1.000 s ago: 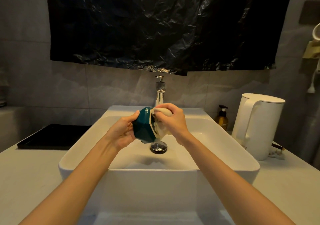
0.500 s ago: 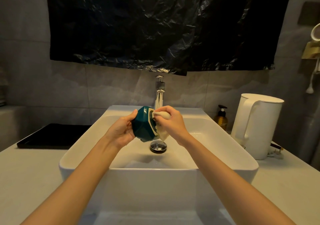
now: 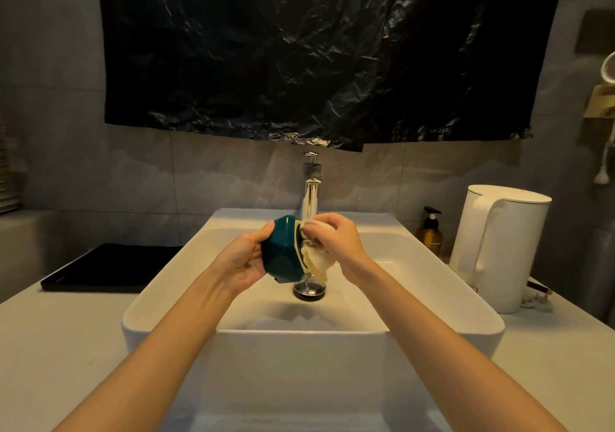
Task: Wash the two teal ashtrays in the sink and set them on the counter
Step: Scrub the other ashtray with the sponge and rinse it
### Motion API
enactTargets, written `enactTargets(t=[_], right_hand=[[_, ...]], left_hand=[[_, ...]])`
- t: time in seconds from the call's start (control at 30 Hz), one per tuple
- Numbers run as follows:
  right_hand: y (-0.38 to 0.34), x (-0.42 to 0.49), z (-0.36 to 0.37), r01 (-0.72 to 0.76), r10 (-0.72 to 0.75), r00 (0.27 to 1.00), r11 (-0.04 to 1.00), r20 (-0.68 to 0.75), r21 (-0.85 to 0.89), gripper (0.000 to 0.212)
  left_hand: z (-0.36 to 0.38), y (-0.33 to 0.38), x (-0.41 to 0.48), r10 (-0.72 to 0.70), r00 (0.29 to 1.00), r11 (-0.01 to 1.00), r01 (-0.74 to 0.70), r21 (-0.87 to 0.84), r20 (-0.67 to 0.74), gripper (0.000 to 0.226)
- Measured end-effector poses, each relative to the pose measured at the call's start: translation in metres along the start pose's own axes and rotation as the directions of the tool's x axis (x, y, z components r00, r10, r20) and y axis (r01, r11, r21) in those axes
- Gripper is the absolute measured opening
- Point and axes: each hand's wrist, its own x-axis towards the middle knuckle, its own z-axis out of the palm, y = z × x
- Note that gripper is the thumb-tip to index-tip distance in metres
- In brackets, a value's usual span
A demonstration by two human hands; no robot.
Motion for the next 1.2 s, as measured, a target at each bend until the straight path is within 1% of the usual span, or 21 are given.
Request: enactTargets(t=[0.03, 0.1, 0.17, 0.23, 0.3, 0.37, 0.47, 0.53, 0.63, 0.77, 0.83, 0.9, 0.97, 1.03, 1.13, 1.2], right_hand=[[0.000, 0.002, 0.001, -0.021, 0.022, 0.999, 0.999, -0.033, 0.038, 0.008], [0.000, 0.002, 0.002, -0.022, 0.024, 0.999, 0.996, -0.031, 0.082, 0.006], [-0.001, 0.000, 0.002, 0.037, -0.036, 0.999, 0.996, -0.008, 0.078, 0.007], [-0.002, -0.001, 0.003, 0.095, -0.096, 0.995, 0.994, 0.016, 0.062, 0.014], [-0.004, -0.002, 0.005, 0.117, -0.122, 0.990, 0.991, 0.077, 0.065, 0.018], [-0.005, -0.005, 0.005, 0.112, -0.123, 0.978, 0.991, 0.168, 0.075, 0.018], [-0.006, -0.010, 0.002, 0.096, -0.117, 0.947, 0.992, 0.299, 0.085, 0.012], [-0.007, -0.013, -0.001, 0.088, -0.107, 0.929, 0.994, 0.354, 0.069, 0.014], [-0.007, -0.012, -0.005, 0.075, -0.066, 0.921, 0.997, 0.384, -0.009, 0.015], [-0.004, -0.009, -0.007, 0.063, -0.033, 0.938, 0.995, 0.346, -0.076, 0.012], [-0.002, -0.007, -0.007, 0.054, -0.020, 0.960, 0.992, 0.278, -0.116, 0.008], [0.000, -0.004, -0.007, 0.069, -0.040, 0.980, 0.988, 0.197, -0.139, 0.009], [-0.001, -0.002, -0.007, 0.110, -0.096, 0.988, 0.987, 0.122, -0.118, 0.011], [-0.004, -0.002, -0.006, 0.148, -0.144, 0.988, 0.987, 0.062, -0.063, 0.012], [-0.006, -0.002, -0.003, 0.177, -0.177, 0.983, 0.984, 0.053, 0.002, 0.011], [-0.005, -0.001, -0.001, 0.188, -0.186, 0.981, 0.982, 0.051, -0.025, 0.009]], left_hand=[[0.001, -0.001, 0.001, -0.004, 1.000, 1.000, 0.004, 0.007, 0.003, 0.023], [0.002, -0.002, 0.002, -0.008, 1.000, 1.000, 0.008, 0.010, 0.006, 0.023], [0.001, -0.001, 0.003, -0.006, 1.000, 1.000, 0.006, 0.016, 0.012, 0.020], [0.001, -0.002, 0.004, 0.000, 1.000, 1.000, 0.000, 0.010, 0.016, 0.022], [0.001, -0.001, 0.004, 0.006, 1.000, 1.000, -0.006, -0.016, 0.002, 0.019], [0.000, -0.001, 0.004, 0.013, 1.000, 0.999, -0.014, -0.048, -0.021, 0.019], [-0.004, 0.001, 0.004, 0.026, 0.999, 0.995, -0.029, -0.097, -0.029, 0.030], [-0.004, 0.002, 0.003, 0.025, 0.999, 0.992, -0.030, -0.120, -0.043, 0.033], [-0.004, 0.003, 0.002, 0.022, 0.998, 0.986, -0.030, -0.162, -0.052, 0.037], [-0.006, 0.004, 0.002, 0.033, 0.998, 0.980, -0.043, -0.193, -0.057, 0.040], [-0.006, 0.003, 0.002, 0.032, 0.999, 0.981, -0.039, -0.188, -0.037, 0.038], [-0.004, 0.003, 0.000, 0.028, 1.000, 0.987, -0.028, -0.157, -0.005, 0.030], [-0.001, 0.001, -0.001, 0.019, 1.000, 0.993, -0.016, -0.115, 0.021, 0.023], [0.001, 0.000, -0.002, 0.014, 0.999, 0.997, -0.012, -0.080, 0.032, 0.021], [0.002, -0.001, 0.000, 0.022, 0.999, 0.997, -0.020, -0.071, 0.033, 0.024], [0.003, -0.001, 0.000, 0.028, 0.999, 0.998, -0.026, -0.066, 0.040, 0.022]])
